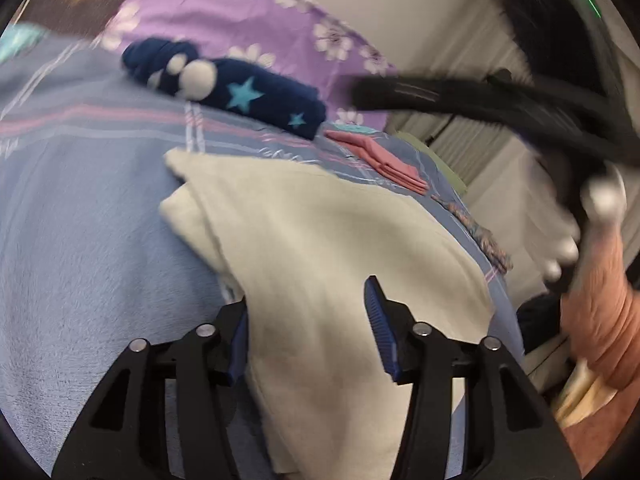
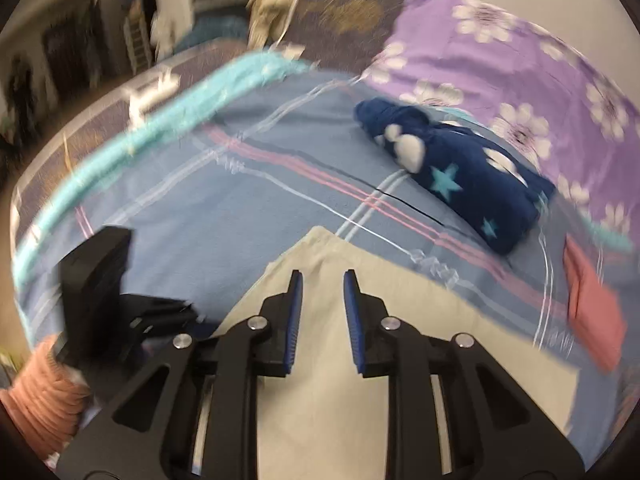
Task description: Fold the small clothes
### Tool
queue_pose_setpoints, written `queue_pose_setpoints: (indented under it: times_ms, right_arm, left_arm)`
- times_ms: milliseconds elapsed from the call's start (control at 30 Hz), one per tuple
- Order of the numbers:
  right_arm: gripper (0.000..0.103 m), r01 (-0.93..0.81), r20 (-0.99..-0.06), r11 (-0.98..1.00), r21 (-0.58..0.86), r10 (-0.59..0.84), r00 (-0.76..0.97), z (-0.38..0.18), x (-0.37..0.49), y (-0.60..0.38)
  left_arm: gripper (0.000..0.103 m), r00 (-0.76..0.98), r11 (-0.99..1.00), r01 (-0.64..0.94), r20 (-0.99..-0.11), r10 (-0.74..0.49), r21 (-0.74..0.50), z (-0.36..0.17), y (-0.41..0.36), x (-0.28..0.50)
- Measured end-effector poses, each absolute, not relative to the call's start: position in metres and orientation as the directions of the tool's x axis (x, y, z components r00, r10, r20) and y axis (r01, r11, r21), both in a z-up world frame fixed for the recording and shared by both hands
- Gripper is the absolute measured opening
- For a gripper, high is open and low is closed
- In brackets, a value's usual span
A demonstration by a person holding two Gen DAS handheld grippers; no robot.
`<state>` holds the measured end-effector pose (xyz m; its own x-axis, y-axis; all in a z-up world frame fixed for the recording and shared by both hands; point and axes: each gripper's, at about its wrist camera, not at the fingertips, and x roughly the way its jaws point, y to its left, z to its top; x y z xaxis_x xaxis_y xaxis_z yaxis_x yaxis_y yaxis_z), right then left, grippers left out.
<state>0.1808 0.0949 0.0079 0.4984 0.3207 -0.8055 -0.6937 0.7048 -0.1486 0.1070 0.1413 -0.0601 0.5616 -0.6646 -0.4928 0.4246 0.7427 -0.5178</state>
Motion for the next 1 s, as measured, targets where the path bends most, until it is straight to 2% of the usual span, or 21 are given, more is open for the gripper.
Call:
queue_pose_setpoints:
  times_ms: [67,233,367,400,433,467,567,633,733,867,933,1000]
  right_arm:
    - [0.024,-0.731,-0.837,0.656,-0.190,0.281,0.470,-0.005,0.185,0.127]
    - [0.041,-0.778,-0.923,0.588,-0.221,0.131,0.361,-0.059,0.200,0.180]
    - [0.042,-0.784,-0.923,0.528,-0.326,0.001,0.385,-0.091,0.199,0.193]
    - [0.036,-0.777,-0.917,0.524,-0.350,-0.022,0.398,-0.096,0.200,0.192]
    - [0.014,-0.769,-0.913,0.528,-0.361,-0.033,0.406,-0.097,0.203,0.189]
    - [0.011,-0.759,-0.916,0.548,-0.351,-0.031,0.401,-0.096,0.206,0.185]
    - [0.007,-0.727,-0.922,0.647,-0.231,0.092,0.376,-0.073,0.217,0.170]
    - [0.005,-0.712,-0.912,0.690,-0.130,0.198,0.359,-0.055,0.223,0.157]
    - [0.005,-0.690,-0.901,0.724,-0.024,0.283,0.329,-0.043,0.229,0.140]
    - [0.005,-0.678,-0.889,0.735,0.028,0.328,0.320,-0.040,0.231,0.132]
    - [0.005,-0.681,-0.879,0.730,0.052,0.357,0.316,-0.038,0.230,0.132]
    - [0.002,-0.695,-0.865,0.715,0.076,0.394,0.310,-0.038,0.230,0.134]
  left_arm:
    - [0.053,0.567,0.724,0.438,-0.461,-0.682,-0.532,-0.060,0.146,0.104]
    - [0.053,0.559,0.633,0.442,-0.357,-0.748,-0.635,-0.063,0.171,0.101]
    - [0.053,0.532,0.590,0.466,-0.323,-0.782,-0.660,-0.064,0.172,0.100]
    - [0.053,0.527,0.583,0.470,-0.320,-0.788,-0.662,-0.063,0.172,0.101]
    - [0.053,0.522,0.576,0.474,-0.315,-0.793,-0.666,-0.063,0.173,0.101]
    - [0.053,0.520,0.572,0.475,-0.311,-0.795,-0.668,-0.063,0.173,0.099]
    - [0.053,0.521,0.562,0.480,-0.297,-0.800,-0.674,-0.061,0.178,0.095]
    - [0.060,0.544,0.582,0.477,-0.299,-0.784,-0.658,-0.058,0.184,0.092]
    - [0.064,0.595,0.622,0.427,-0.315,-0.740,-0.656,-0.060,0.197,0.092]
    - [0.064,0.598,0.643,0.306,-0.384,-0.704,-0.702,-0.074,0.204,0.102]
    - [0.065,0.548,0.640,0.306,-0.419,-0.724,-0.705,-0.078,0.195,0.111]
    - [0.065,0.516,0.616,0.327,-0.410,-0.752,-0.717,-0.080,0.190,0.127]
